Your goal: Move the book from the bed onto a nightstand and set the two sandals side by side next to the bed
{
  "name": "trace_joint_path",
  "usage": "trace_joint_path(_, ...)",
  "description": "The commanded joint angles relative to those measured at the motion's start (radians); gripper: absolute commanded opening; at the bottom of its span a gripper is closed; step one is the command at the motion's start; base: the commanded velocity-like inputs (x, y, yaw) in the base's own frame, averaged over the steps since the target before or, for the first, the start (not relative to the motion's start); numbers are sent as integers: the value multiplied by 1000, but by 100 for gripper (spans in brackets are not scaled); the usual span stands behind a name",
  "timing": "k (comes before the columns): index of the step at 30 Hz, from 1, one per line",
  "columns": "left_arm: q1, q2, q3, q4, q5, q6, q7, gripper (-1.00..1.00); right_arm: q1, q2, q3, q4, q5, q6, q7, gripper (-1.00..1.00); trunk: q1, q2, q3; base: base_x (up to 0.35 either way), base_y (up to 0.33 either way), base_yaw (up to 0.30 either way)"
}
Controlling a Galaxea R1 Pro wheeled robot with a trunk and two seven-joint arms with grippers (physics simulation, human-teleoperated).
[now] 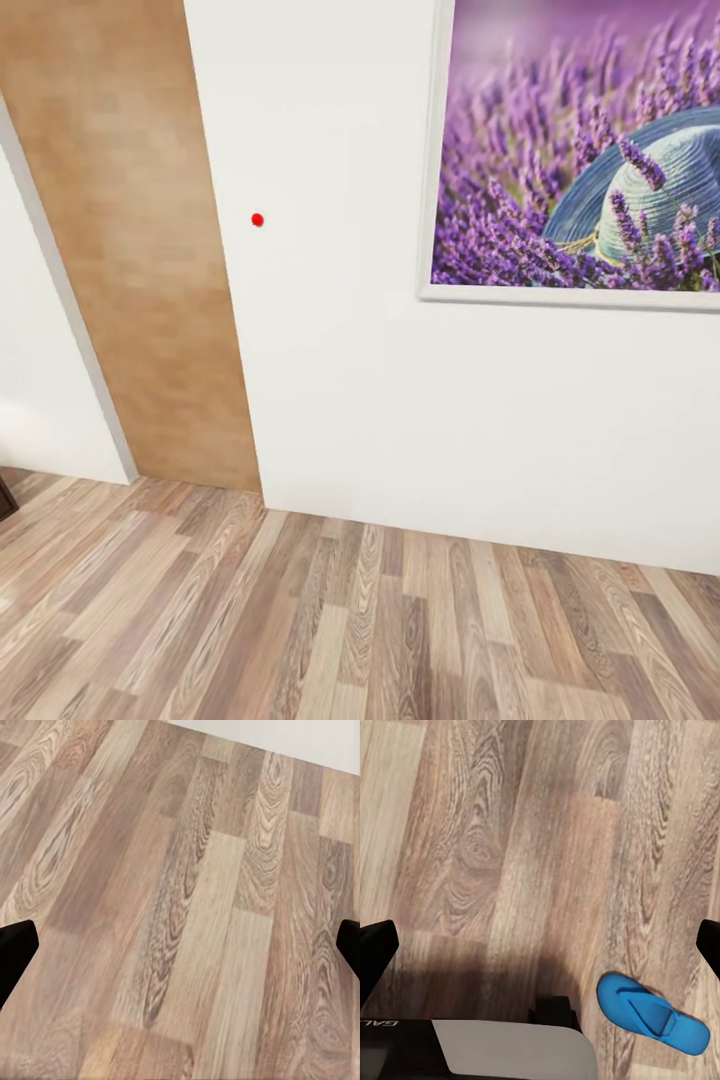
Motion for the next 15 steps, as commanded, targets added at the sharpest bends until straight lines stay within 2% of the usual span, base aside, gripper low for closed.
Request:
trace_joint_path(1, 0, 0, 0, 0, 9, -2, 0, 100, 0, 0, 1, 1, 0, -3, -1, 100, 0, 0, -1, 212, 0, 0)
trace_joint_path(15, 0, 0, 0, 0, 9, -2, 0, 100, 0, 0, 1, 1, 2, -3, -1, 100, 0, 0, -1, 249, 0, 0)
